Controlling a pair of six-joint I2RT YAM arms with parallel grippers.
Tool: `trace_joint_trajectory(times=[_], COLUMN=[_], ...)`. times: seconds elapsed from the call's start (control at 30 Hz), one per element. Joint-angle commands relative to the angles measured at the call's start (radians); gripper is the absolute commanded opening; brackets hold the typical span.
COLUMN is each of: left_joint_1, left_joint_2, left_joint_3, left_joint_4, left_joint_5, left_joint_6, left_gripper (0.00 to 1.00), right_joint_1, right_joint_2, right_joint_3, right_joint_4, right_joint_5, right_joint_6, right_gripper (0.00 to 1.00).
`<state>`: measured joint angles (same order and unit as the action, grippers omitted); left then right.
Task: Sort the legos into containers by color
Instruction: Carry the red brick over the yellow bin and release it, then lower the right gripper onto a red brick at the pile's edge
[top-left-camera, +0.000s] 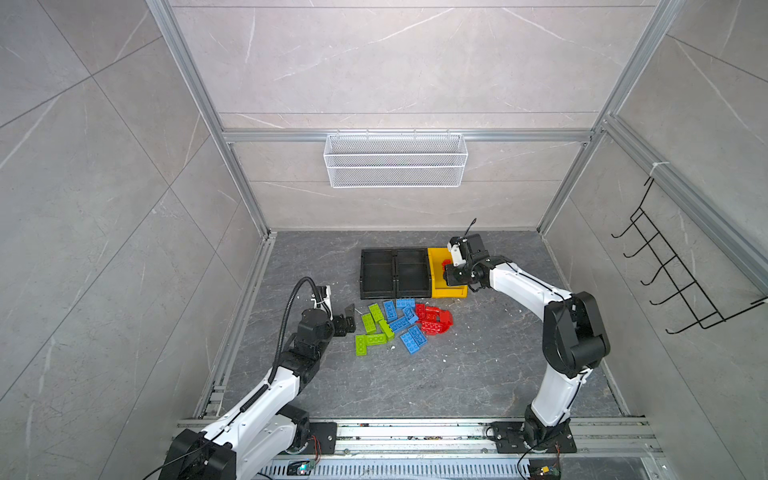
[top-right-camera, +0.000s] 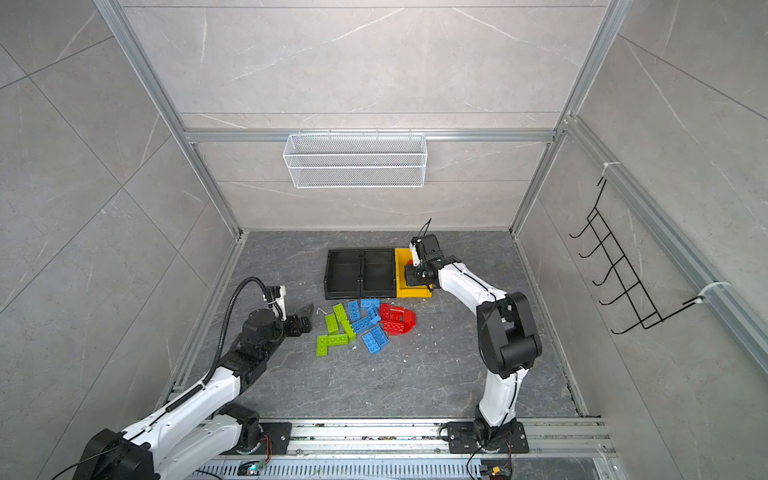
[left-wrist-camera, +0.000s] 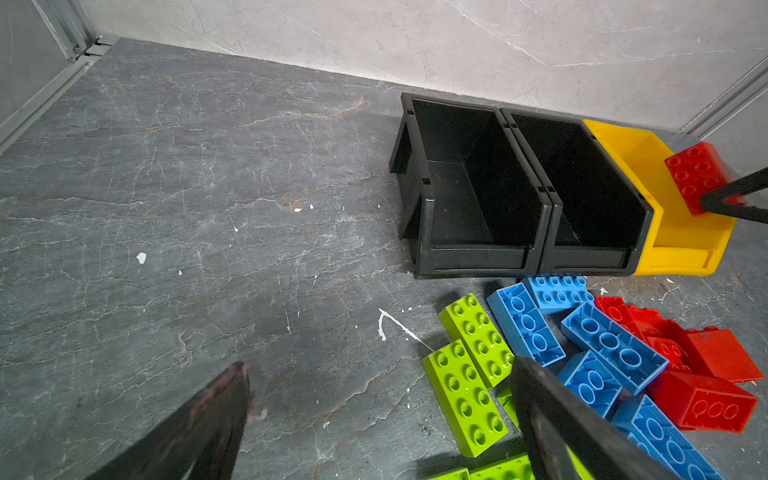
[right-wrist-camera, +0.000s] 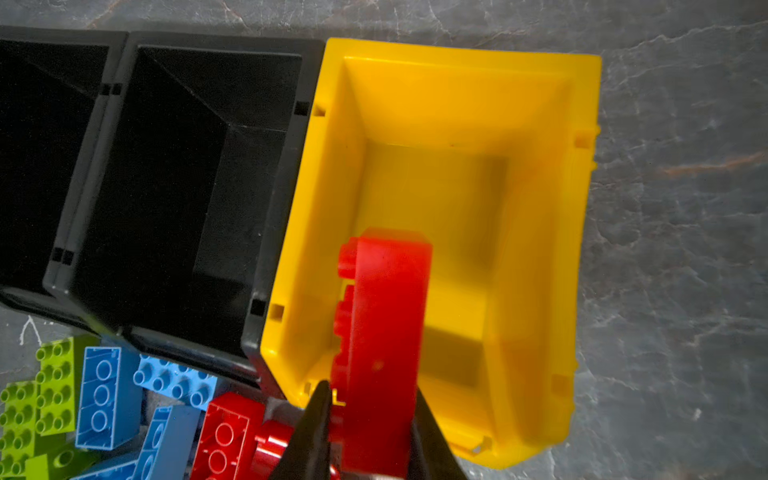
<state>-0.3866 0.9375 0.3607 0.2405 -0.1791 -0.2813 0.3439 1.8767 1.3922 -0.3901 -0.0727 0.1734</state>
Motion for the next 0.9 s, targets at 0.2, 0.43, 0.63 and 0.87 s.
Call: trace_joint_trajectory(times=[0.2, 0.43, 0.63, 0.87], left_joint_1=[0.0, 0.0, 0.0, 0.0], left_joint_2=[0.003, -0.001, -0.027, -0.057], left_joint_3=[0.008, 0.008, 0.008, -0.002], left_joint_4=[0.053, 0.048, 0.034, 0.033], left_joint_5=[-0.007, -0.01, -0.015, -0.022], left_joint_6=[0.007, 0.007, 0.009, 0.01], left_gripper=[0.99, 0.99, 0.99, 0.99], right_joint_1=[0.008, 0.008, 0.009, 0.013], right_joint_2=[0.085, 0.072, -0.078, -0.381], right_joint_3=[0.069, 0.068, -0.018, -0.343], right_joint_4=[0.012, 0.001, 0.011, 0.129], right_joint_5=[0.005, 0.019, 0.016, -0.017], right_joint_6=[-0.01, -0.006, 0.045, 0.21], right_gripper=[0.29, 0.45, 0.49, 0.55])
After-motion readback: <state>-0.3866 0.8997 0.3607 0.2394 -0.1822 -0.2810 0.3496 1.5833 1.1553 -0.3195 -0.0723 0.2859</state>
